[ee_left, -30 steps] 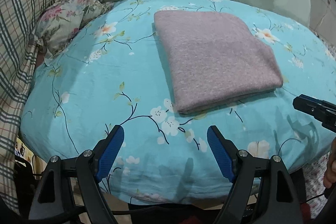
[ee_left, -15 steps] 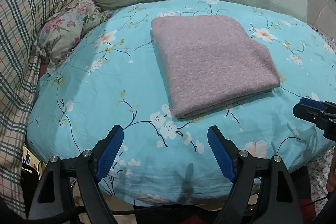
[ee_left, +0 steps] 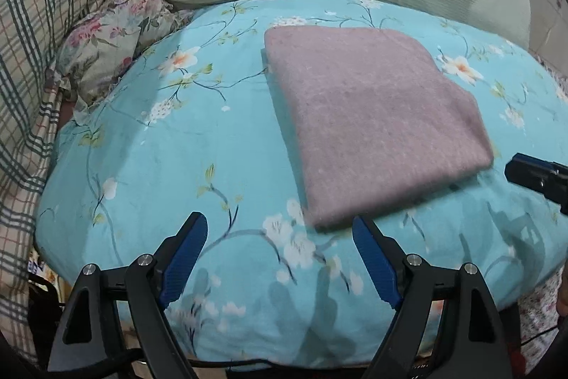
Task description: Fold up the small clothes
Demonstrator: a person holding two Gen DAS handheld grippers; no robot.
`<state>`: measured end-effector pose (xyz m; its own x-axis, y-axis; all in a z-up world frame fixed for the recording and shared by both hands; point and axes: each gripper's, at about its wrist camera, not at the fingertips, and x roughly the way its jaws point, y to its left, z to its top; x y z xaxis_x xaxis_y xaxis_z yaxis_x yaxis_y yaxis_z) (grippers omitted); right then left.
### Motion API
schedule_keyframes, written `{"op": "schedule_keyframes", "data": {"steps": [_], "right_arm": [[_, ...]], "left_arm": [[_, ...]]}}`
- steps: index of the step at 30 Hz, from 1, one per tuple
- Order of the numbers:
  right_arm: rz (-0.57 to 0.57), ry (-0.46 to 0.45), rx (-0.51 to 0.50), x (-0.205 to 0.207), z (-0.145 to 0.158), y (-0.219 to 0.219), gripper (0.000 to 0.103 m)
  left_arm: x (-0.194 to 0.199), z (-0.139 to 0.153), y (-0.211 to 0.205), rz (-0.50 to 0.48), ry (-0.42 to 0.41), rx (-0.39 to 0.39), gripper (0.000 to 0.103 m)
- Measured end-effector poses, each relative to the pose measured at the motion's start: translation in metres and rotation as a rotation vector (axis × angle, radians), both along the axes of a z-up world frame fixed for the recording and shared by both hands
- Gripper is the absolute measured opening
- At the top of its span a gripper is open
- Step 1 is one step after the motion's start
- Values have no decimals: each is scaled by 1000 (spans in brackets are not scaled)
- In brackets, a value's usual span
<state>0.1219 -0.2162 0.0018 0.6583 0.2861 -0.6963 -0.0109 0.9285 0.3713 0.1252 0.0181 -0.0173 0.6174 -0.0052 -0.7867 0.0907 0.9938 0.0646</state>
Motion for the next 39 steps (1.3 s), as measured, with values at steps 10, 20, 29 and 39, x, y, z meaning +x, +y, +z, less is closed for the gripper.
{"op": "schedule_keyframes", "data": {"steps": [10, 20, 29, 39], "right_arm": [[-114, 12, 171, 117, -22, -63, 58], [-111, -39, 228, 134, -26, -64, 8], [-126, 17, 107, 138, -38, -56, 10], [-109, -35, 61, 69, 5, -41, 30]], "left_arm": [[67, -9, 9, 49, 49, -85, 85], [80, -21, 1, 16, 74, -58, 85], [86, -42, -5, -2, 91, 13, 90], [75, -35, 2, 26, 119, -46, 90]]}}
